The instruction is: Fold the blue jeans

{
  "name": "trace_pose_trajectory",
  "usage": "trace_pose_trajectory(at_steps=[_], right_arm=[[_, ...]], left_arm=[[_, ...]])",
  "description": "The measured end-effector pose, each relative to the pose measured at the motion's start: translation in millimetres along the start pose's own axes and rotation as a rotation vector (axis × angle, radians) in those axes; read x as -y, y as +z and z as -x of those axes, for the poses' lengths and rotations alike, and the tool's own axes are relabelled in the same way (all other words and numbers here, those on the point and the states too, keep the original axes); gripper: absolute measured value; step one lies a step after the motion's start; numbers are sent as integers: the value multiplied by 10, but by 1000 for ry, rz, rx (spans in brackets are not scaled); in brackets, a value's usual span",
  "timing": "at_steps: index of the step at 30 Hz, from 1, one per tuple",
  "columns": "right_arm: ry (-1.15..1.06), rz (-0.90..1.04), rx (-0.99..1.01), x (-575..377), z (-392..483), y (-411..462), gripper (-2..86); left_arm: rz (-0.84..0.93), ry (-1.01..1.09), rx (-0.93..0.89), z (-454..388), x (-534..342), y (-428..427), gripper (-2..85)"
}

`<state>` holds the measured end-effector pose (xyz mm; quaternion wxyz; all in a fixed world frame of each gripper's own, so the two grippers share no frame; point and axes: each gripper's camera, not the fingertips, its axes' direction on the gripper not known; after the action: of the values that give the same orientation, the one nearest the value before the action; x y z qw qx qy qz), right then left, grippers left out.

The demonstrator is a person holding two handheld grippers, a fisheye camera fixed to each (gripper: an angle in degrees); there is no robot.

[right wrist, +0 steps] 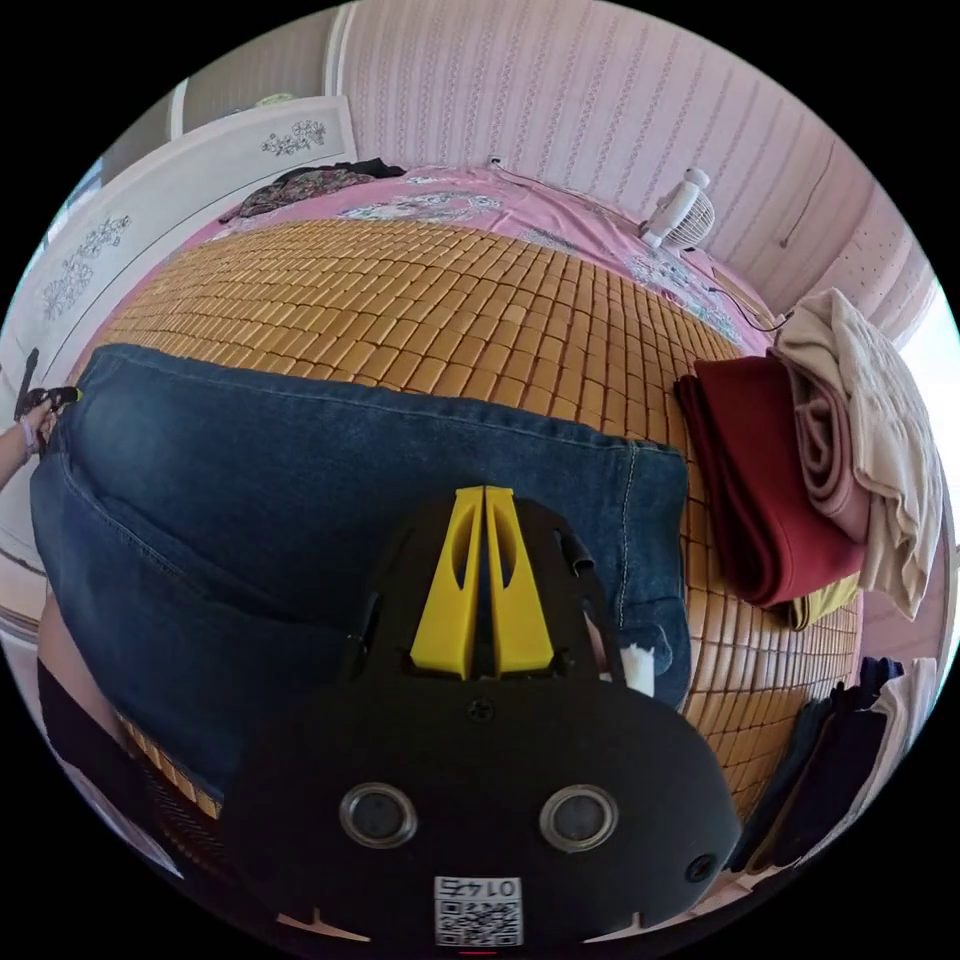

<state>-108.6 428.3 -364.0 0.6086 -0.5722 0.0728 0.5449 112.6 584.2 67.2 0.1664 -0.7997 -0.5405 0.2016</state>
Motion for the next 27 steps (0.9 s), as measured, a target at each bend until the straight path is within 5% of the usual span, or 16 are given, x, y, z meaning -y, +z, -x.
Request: trace_pose_trajectory(at_steps=[8, 11, 15, 19, 24, 27], right_arm=[[255, 16, 184, 316, -762, -16, 7], [265, -74, 130, -182, -942, -574, 63], [446, -11, 39, -1103, -1179, -931, 116], [595, 51, 166, -1823, -1231, -935, 117], [557, -41, 186, -1740, -1304, -1048, 94], [541, 78, 303, -1657, -1446, -847, 41]], left_arm=[[-179, -109, -94, -115, -13, -379, -9], [-323, 100, -238, -311, -263, -874, -9], [-258, 387, -397, -753, -860, -1277, -3], [-174, 610, -555, -1486, -1712, -1489, 44], [-45, 748, -697, -2418, -2231, -1495, 61], [7, 780, -753, -2903, -2394, -1473, 69]])
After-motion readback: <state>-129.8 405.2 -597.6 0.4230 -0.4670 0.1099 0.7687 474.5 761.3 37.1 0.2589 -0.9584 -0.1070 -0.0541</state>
